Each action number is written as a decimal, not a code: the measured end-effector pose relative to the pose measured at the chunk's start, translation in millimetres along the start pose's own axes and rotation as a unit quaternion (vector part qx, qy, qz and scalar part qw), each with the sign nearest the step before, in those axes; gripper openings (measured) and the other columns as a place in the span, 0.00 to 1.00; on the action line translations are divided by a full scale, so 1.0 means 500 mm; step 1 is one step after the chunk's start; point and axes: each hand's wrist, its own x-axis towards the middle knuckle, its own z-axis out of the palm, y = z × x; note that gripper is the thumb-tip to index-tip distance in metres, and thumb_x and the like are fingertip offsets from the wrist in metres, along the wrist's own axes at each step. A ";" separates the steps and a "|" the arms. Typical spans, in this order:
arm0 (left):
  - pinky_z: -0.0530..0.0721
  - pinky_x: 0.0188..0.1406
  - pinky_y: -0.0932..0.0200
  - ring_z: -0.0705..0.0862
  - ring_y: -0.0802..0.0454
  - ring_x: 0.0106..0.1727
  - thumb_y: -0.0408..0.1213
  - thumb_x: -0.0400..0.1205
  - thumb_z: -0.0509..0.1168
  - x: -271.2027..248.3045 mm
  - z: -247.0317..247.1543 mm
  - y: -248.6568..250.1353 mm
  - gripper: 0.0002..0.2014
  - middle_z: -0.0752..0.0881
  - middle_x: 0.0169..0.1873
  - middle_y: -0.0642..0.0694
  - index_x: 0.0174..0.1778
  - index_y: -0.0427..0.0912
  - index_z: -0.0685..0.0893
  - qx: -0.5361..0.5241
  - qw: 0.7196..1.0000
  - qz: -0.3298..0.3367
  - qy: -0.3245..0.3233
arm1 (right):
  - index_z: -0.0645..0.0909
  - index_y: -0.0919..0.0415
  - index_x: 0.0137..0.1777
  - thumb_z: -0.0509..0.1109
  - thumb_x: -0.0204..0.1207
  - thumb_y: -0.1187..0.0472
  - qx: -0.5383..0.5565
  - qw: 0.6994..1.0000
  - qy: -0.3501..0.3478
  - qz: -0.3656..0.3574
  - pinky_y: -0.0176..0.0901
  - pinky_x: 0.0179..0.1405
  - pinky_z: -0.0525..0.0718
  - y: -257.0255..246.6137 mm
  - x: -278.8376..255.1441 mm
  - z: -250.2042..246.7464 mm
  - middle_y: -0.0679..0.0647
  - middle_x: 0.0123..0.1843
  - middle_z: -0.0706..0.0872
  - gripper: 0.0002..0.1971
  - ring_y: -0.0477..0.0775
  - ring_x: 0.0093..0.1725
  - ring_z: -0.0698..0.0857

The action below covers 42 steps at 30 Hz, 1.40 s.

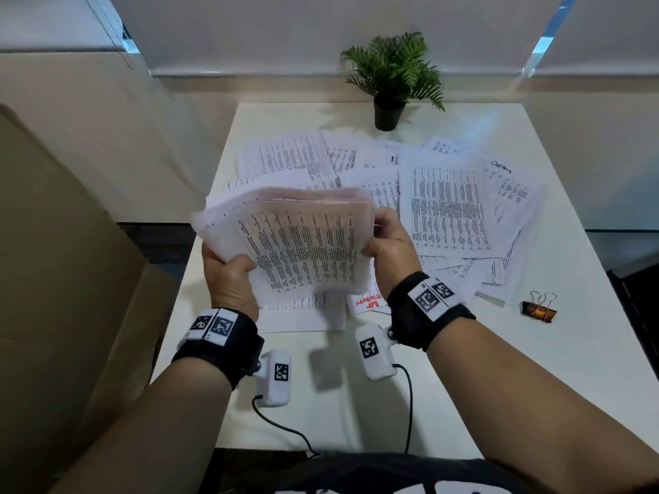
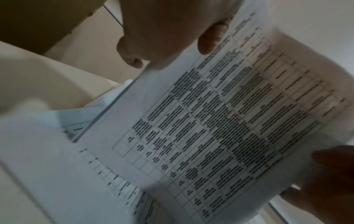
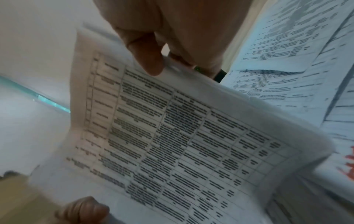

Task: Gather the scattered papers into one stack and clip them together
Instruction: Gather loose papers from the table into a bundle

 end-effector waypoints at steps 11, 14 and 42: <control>0.81 0.41 0.58 0.79 0.49 0.44 0.25 0.62 0.54 -0.005 -0.013 -0.025 0.20 0.80 0.43 0.47 0.46 0.49 0.74 0.018 0.999 -0.031 -0.037 | 0.77 0.46 0.49 0.58 0.59 0.75 -0.023 1.000 0.003 0.014 0.56 0.50 0.83 0.029 -0.009 0.003 0.64 0.56 0.82 0.25 0.60 0.56 0.81; 0.82 0.43 0.53 0.80 0.44 0.47 0.23 0.68 0.57 -0.010 -0.021 -0.043 0.19 0.80 0.47 0.43 0.52 0.45 0.71 0.055 0.994 -0.071 -0.061 | 0.74 0.51 0.54 0.59 0.65 0.76 -0.074 0.997 -0.017 0.032 0.54 0.51 0.83 0.058 -0.008 -0.001 0.67 0.63 0.80 0.22 0.62 0.60 0.81; 0.74 0.65 0.62 0.81 0.49 0.67 0.38 0.76 0.74 -0.240 0.164 -0.211 0.26 0.80 0.68 0.47 0.71 0.53 0.78 0.503 0.646 0.022 -0.574 | 0.75 0.62 0.59 0.63 0.81 0.63 -0.344 0.896 0.244 0.138 0.48 0.51 0.81 0.144 -0.212 -0.466 0.61 0.52 0.84 0.09 0.61 0.51 0.83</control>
